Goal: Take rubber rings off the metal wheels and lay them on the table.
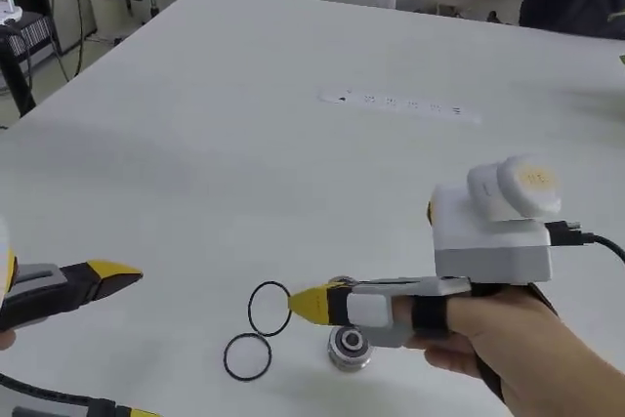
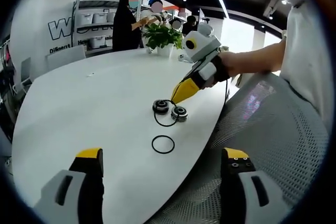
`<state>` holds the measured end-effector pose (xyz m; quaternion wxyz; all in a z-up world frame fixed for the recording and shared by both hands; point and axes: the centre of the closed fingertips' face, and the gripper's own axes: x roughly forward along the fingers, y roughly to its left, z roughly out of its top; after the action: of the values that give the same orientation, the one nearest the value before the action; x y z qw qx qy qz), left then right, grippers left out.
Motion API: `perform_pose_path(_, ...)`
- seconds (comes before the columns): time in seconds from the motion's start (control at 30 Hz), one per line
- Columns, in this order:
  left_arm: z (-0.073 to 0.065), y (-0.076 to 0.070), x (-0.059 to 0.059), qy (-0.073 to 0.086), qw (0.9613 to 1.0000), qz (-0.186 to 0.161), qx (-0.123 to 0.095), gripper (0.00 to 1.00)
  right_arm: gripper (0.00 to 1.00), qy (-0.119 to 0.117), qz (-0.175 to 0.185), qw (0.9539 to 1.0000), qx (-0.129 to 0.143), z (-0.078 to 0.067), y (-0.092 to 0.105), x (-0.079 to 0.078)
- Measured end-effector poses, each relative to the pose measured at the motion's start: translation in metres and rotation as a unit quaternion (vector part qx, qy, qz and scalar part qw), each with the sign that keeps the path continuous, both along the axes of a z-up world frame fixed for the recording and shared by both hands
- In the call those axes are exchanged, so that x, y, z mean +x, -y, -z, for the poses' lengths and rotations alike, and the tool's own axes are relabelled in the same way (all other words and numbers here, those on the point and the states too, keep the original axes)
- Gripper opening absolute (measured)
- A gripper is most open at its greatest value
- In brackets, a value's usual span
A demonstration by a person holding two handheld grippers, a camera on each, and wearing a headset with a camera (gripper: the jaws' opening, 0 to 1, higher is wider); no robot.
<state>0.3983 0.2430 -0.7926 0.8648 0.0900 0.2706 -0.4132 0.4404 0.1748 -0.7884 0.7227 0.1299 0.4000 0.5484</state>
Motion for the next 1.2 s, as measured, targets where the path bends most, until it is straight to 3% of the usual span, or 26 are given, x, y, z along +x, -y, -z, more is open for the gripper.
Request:
perform_pose_path(0.2,0.001,-0.001,0.000,0.000,1.0000,-0.003,0.009,0.91,0.00,-0.006,-0.014,0.9998,-0.009,0.011,-0.010,-0.010)
perform_pose_path(0.3,0.002,0.000,-0.001,-0.002,0.9999,0.001,0.013,0.89,0.00,-0.013,-0.020,0.9997,-0.001,0.015,-0.012,-0.018)
perform_pose_path(0.4,0.002,0.000,-0.001,-0.002,0.9999,0.001,0.012,0.89,0.00,-0.007,-0.025,0.9997,-0.001,0.019,-0.013,-0.023)
perform_pose_path(0.5,0.002,0.000,-0.001,-0.003,1.0000,-0.001,0.009,0.89,0.00,0.004,-0.020,0.9998,-0.007,0.024,-0.012,-0.021)
perform_pose_path(1.2,0.005,0.002,-0.002,-0.017,0.9999,-0.003,0.001,0.86,0.00,0.012,-0.026,0.9992,-0.029,0.045,-0.014,-0.021)
